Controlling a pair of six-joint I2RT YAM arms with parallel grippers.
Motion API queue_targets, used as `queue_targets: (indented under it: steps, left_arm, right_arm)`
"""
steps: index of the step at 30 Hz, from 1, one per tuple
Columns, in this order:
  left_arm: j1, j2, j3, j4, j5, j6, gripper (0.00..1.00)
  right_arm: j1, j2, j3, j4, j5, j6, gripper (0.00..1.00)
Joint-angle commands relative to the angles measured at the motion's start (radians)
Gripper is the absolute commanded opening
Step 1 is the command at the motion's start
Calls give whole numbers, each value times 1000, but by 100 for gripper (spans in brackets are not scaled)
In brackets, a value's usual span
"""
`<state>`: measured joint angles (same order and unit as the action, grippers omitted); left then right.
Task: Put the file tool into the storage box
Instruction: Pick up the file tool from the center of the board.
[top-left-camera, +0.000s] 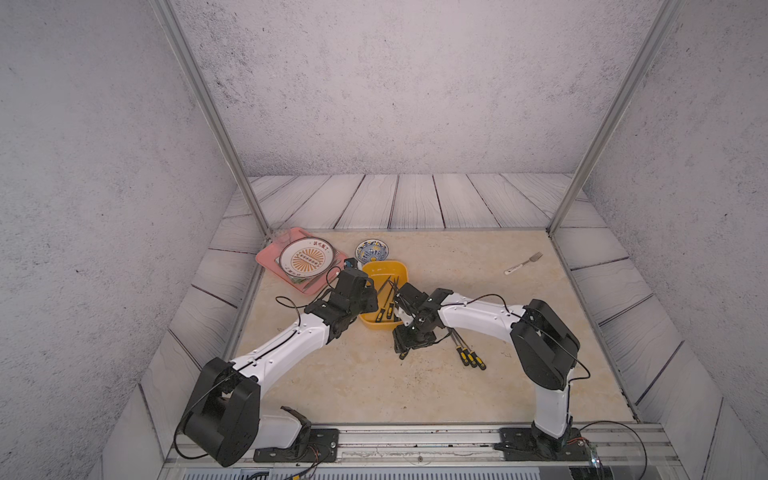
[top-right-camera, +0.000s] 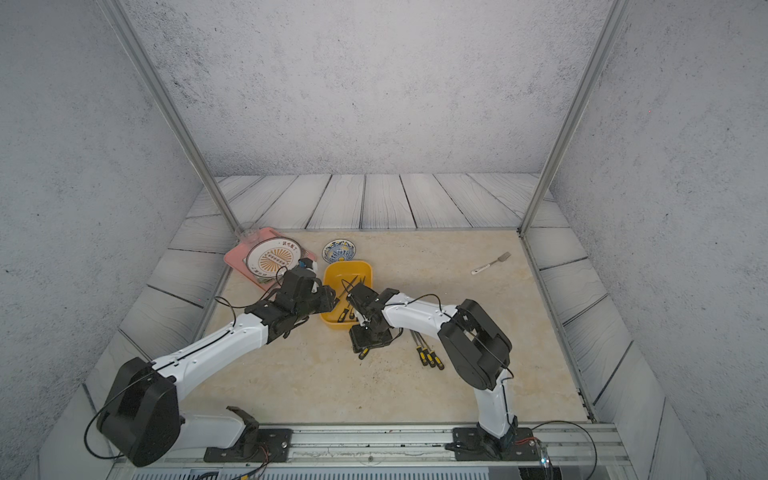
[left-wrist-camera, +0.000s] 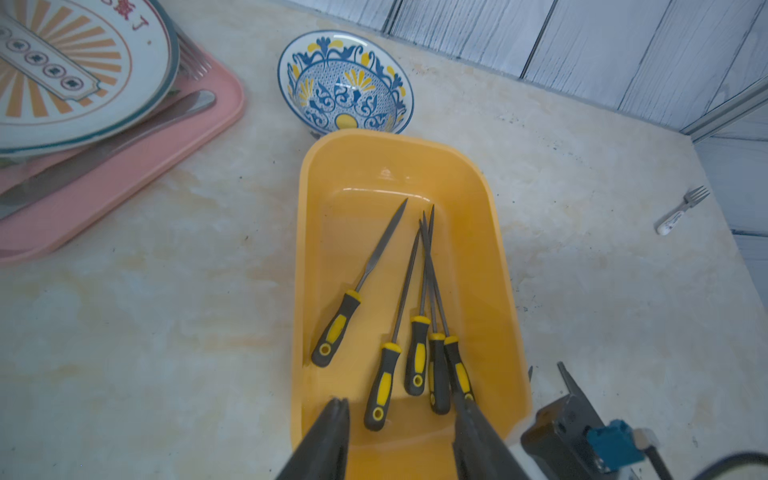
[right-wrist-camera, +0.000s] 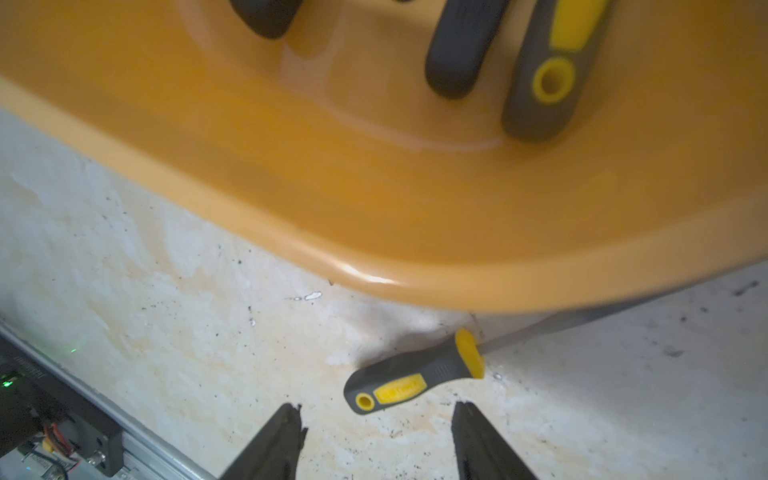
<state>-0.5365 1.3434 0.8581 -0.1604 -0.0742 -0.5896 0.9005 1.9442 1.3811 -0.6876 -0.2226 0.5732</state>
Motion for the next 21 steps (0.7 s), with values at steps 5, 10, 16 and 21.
queue_targets:
  steps: [5,10,16,21]
  left_arm:
    - [4,-31,-22,-27,10,-8,46]
    - [4,-47,-37,-21,22,-10,46]
    - [4,-54,-55,0,52,-19,46]
    - [4,-62,-62,20,83,-16,47]
  right_arm:
    - [61,76,4,-122,213,99,62]
    - [64,36,-93,-117,289,143,61]
    - [55,-51,-207,-102,367,184,48]
    - [26,-81,-242,-34,316,188,41]
